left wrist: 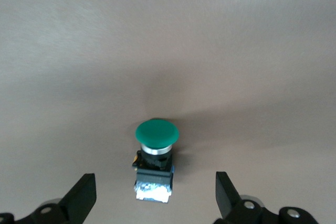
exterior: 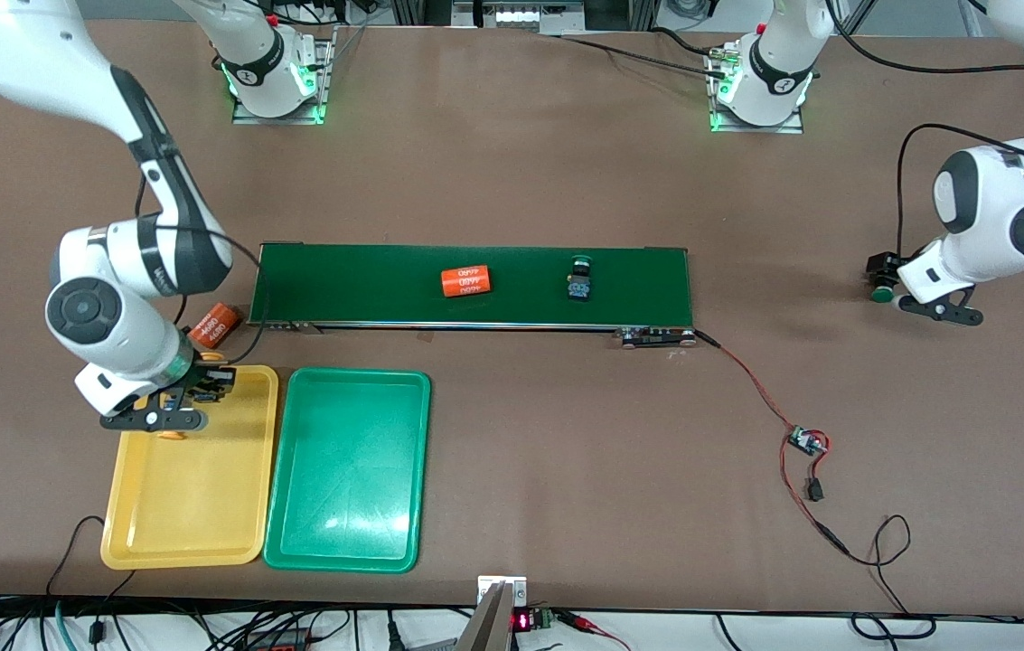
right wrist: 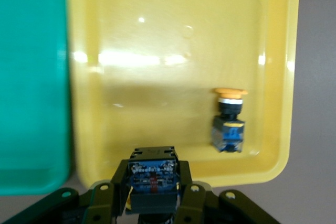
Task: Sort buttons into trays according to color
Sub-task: 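Open the right gripper over the yellow tray while the left gripper returns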
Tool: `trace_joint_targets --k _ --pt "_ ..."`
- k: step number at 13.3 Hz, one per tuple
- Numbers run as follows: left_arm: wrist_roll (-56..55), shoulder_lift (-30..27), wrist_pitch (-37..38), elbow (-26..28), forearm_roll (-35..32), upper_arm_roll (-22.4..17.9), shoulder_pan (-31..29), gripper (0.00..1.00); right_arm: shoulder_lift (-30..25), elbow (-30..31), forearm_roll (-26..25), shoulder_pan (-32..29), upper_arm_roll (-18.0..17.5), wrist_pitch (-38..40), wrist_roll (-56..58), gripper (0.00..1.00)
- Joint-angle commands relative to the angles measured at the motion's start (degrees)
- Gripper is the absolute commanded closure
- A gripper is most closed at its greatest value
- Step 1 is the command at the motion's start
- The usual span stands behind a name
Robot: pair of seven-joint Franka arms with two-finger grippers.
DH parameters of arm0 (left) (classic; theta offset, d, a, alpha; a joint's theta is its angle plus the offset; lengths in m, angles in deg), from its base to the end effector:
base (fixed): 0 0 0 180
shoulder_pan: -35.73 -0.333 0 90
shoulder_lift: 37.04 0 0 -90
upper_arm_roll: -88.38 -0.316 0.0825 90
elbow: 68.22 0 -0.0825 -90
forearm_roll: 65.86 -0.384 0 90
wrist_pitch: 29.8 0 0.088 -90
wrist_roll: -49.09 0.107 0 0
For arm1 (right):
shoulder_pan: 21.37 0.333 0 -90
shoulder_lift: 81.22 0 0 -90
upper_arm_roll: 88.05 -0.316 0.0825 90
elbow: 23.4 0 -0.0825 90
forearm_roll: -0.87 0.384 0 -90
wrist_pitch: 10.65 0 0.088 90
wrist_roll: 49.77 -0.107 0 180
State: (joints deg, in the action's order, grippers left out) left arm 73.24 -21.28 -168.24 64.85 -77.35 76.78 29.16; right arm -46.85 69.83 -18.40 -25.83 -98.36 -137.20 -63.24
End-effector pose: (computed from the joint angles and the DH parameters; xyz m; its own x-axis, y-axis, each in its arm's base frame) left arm 0.4763 0.1605 0.2107 0.9382 -0.2507 -0.2385 -0.2731 -0.9598 -0.0655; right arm 0.6873 0.0437 0.2756 0.9990 0.0400 0.0219 0.0359 -0.9855 0.1657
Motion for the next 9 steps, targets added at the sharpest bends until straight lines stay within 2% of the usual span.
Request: trace_joint_targets --k 1,5,6,7,8,9 --pt "5.3 3.3 -6.1 0.5 -1.2 -2.5 0.3 0.0 6.7 -5.4 0.7 -3.4 0.6 -2.5 6.0 0.87" --pt "5.0 5.6 -8.4 2.1 -0.6 -2.6 -0.4 0.0 8.1 -5.6 0.6 -3.7 0.8 -4.8 5.8 0.87" --pt "4.9 6.0 -8.3 2.4 -0.5 -2.6 -0.5 0.12 8.2 -5.7 0.6 -3.5 0.8 -5.3 5.6 0.87" --pt "4.9 6.0 -8.0 2.6 -0.5 -2.6 -0.5 0.31 8.6 -6.0 0.7 -3.4 0.8 -5.5 5.4 0.87" --pt "4.9 5.8 -7.1 2.6 -0.5 -2.6 -0.5 0.45 9.0 -6.6 0.7 -3.2 0.8 -5.5 5.3 0.87" --pt "4.9 5.4 -5.4 2.4 -0.5 -2.6 -0.4 0.53 9.2 -6.8 0.8 -3.1 0.7 -5.5 4.8 0.87"
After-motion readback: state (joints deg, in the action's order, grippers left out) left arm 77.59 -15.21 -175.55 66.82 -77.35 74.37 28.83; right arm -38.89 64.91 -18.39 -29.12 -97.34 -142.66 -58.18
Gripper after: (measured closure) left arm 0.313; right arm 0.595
